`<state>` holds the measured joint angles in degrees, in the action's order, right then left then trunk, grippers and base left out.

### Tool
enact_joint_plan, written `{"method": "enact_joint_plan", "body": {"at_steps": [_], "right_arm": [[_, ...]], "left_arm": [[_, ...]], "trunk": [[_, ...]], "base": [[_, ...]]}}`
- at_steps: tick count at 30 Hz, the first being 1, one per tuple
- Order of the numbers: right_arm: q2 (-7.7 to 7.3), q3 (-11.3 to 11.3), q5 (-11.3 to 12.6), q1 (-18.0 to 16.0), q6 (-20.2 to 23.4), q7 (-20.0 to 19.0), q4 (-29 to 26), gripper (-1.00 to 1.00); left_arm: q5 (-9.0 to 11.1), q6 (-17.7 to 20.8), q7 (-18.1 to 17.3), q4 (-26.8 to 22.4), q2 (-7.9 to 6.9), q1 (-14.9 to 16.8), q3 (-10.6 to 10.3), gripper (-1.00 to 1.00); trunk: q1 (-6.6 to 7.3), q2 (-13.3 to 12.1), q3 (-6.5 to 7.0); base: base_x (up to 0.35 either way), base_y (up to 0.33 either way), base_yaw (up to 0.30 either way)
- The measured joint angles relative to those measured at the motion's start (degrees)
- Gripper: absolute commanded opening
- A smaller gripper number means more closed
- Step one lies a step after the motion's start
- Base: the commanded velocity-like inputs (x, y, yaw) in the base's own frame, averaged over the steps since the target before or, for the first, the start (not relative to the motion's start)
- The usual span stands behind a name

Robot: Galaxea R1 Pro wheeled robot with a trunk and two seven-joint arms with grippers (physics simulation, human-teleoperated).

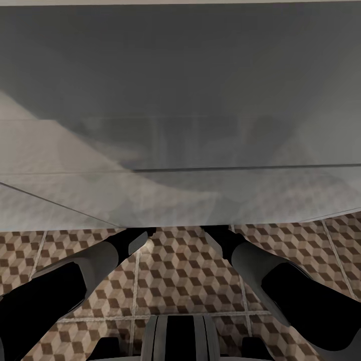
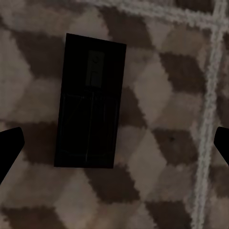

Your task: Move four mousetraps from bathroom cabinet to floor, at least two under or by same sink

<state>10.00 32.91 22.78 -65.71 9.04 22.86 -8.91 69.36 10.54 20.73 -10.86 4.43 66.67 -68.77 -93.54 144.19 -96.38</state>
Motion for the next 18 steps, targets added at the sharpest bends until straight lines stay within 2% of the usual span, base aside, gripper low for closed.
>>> {"method": "enact_joint_plan", "body": {"at_steps": [18], "right_arm": [[0.00,0.0,0.0,0.0,0.0,0.0,0.0,1.00]], "left_arm": [[0.0,-0.1,0.0,0.0,0.02,0.0,0.0,1.00]], "trunk": [[0.00,0.0,0.00]], "base": [[0.000,0.000,0.000]]}}
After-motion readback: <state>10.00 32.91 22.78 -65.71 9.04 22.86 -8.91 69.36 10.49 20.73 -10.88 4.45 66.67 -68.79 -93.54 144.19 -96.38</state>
